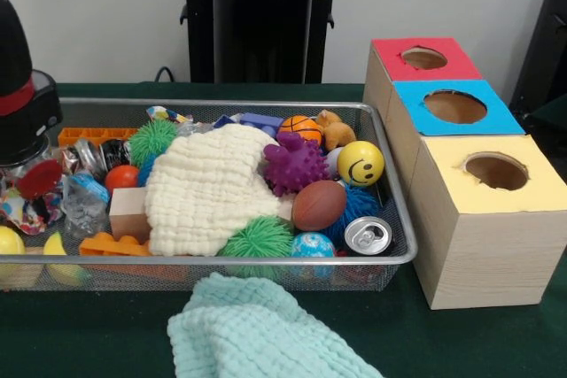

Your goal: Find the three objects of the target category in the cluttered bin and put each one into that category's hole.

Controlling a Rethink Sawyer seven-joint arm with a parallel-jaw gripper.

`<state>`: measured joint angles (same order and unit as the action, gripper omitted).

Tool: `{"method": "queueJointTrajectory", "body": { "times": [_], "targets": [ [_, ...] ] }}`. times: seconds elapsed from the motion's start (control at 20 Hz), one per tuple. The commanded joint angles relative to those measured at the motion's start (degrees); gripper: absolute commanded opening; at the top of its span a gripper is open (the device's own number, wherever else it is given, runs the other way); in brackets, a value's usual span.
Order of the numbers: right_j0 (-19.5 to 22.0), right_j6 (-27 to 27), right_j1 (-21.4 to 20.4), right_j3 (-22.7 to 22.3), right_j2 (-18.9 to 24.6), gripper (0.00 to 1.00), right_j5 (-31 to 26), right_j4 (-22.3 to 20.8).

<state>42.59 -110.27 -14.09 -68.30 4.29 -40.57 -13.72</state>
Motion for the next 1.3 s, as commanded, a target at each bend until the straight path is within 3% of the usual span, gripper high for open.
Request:
{"method": "queueJointTrajectory", "body": {
  "times": [0.05, 0.35, 0.65, 1.05, 1.3],
  "targets": [
    [-5.66, 0.28, -1.90, -1.53, 2.55, 0.00, 2.09, -2.79],
    [-8.69, 3.05, -10.33, -2.10, 2.59, 0.00, -9.34, -0.66],
    [-10.96, 2.93, -13.62, 0.13, 1.42, 0.00, -16.03, -0.17],
    [-11.86, 1.67, -14.66, 1.46, 0.71, 0.00, -20.03, -1.01],
    [-11.67, 0.17, -17.16, -3.53, 0.11, 0.00, -18.25, -0.83]
  ]
}}
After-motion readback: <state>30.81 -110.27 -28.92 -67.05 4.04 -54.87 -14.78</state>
